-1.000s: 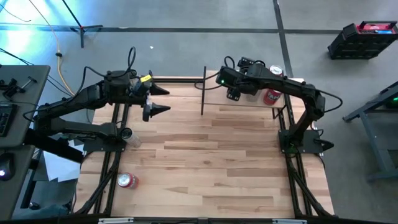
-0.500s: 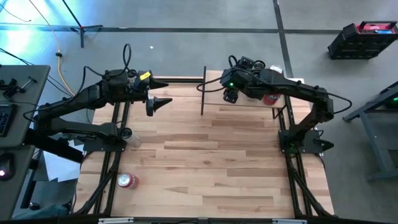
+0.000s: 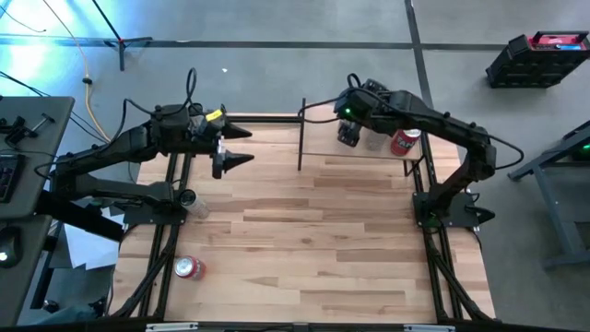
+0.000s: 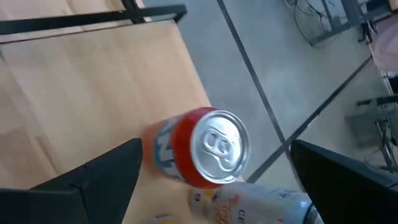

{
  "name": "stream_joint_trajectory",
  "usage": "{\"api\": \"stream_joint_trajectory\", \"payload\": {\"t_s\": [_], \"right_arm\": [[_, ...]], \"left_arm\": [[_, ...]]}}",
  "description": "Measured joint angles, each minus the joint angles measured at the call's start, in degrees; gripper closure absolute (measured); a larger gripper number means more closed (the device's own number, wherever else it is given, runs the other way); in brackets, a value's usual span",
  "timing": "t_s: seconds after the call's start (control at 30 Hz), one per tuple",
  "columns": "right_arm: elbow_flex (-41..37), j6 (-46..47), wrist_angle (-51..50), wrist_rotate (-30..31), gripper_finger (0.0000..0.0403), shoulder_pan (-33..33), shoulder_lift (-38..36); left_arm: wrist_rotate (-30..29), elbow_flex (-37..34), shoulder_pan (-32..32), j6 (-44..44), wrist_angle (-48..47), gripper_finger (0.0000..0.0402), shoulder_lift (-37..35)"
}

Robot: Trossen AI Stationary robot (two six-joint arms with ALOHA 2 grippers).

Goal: Place canned beverage on shelf
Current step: Put the orange soda can on the shelf

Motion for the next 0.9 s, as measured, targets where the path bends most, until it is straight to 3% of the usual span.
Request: {"api": "stream_joint_trajectory", "payload": {"t_s": [0.13, 0.33, 0.9], "right_arm": [[-0.1, -0.3, 0.0, -0.3, 0.0009, -2.0, 0.0], [-0.5, 0.0, 0.6, -5.4, 0.0009, -3.6, 0.0], [-0.5, -5.3, 0.2, -5.4, 0.0009, -8.4, 0.0]], "left_arm": [[0.0, 0.0, -0.4, -0.1, 0.6, 0.0037, 0.0], [-0.1, 0.0, -0.4, -0.6, 0.5, 0.0037, 0.0], [-0.1, 0.0, -0.4, -1.7, 0.3, 0.0037, 0.0]]}}
